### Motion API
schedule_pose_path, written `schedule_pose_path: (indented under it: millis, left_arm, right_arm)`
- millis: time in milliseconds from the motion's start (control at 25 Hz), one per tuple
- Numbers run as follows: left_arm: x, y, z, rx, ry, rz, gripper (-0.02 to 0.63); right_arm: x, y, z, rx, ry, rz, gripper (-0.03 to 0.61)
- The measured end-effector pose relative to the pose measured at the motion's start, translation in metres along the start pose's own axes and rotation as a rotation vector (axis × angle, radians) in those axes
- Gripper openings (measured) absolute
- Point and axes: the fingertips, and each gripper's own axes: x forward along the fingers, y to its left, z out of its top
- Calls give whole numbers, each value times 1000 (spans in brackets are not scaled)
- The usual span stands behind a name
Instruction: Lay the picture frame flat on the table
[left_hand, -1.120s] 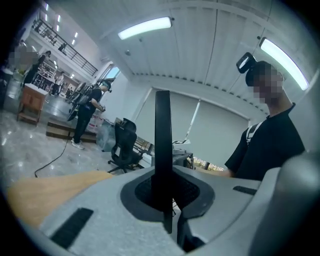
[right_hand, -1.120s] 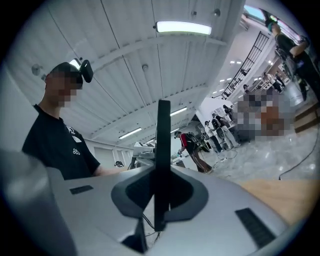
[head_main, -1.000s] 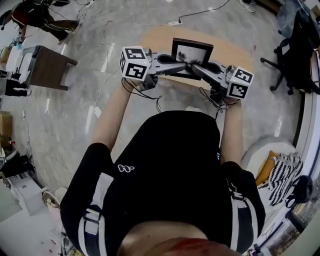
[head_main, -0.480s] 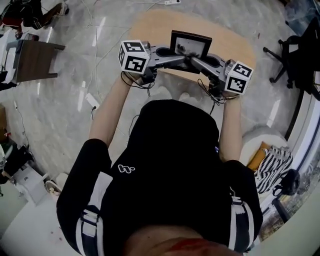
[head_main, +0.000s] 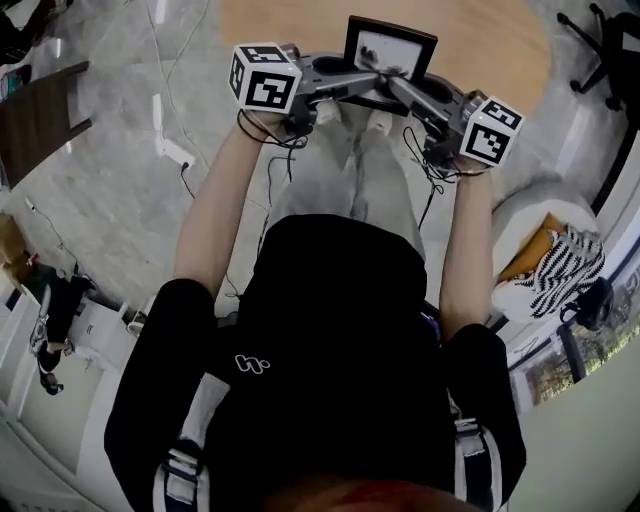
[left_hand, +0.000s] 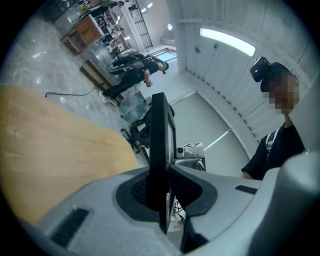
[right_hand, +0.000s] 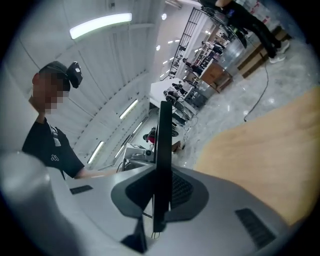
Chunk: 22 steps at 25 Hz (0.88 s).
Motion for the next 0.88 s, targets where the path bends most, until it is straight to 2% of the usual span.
schedule_pose_path:
  millis: [360, 480, 680, 800, 880]
  left_arm:
    - [33, 119, -75, -152, 62, 20, 55]
    - [43, 147, -96, -161, 76, 26, 58]
    - [52, 165, -129, -130, 90, -14, 58]
    - [39, 180, -133, -150, 23, 17, 78]
    - [28, 191, -133, -167, -39, 87, 78]
  right_arm:
    - [11, -121, -78, 163, -2, -43, 43]
    - [12, -150, -100, 195, -7, -28, 41]
    - [4, -171, -127, 217, 8, 32, 37]
    - [0, -183, -126, 235, -16, 31, 34]
    - [-3, -196, -124, 251, -37, 6, 34]
